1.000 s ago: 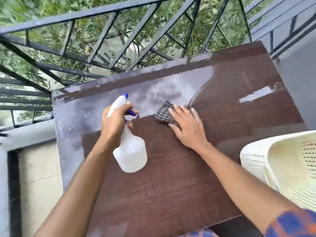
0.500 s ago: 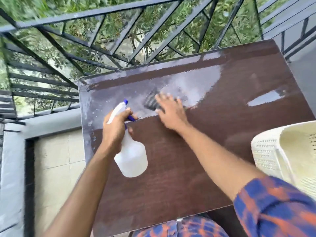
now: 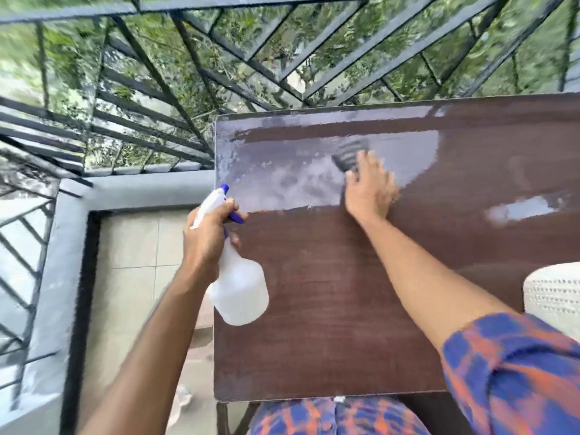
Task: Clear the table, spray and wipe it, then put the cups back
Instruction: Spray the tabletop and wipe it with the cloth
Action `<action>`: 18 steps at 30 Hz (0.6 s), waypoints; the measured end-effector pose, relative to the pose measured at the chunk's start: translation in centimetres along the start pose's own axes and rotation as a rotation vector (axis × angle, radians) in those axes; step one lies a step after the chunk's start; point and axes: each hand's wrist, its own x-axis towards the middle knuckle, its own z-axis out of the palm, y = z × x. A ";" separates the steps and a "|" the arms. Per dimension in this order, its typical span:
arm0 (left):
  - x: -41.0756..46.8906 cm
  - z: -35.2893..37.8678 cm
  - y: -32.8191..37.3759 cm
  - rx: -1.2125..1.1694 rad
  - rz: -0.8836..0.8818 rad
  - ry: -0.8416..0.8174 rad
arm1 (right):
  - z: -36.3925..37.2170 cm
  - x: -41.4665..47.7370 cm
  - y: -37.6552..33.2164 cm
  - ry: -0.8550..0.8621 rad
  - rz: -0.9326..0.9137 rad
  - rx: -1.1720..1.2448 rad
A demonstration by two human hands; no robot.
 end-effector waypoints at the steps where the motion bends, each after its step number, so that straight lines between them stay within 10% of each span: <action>1: 0.3 -0.6 -0.3 -0.009 -0.011 0.020 | 1.5 -1.9 -2.8 -0.056 -0.192 -0.004; 7: 1.5 -4.9 -1.2 -0.046 -0.030 0.081 | 6.1 -13.2 -7.2 -0.356 -1.075 -0.093; 14: 2.0 -8.8 -1.3 -0.039 -0.097 0.127 | 4.7 3.3 -11.2 -0.185 -0.354 0.007; 18: 3.1 -10.2 -1.1 -0.066 -0.092 0.155 | 6.6 1.0 -16.0 -0.328 -0.721 -0.075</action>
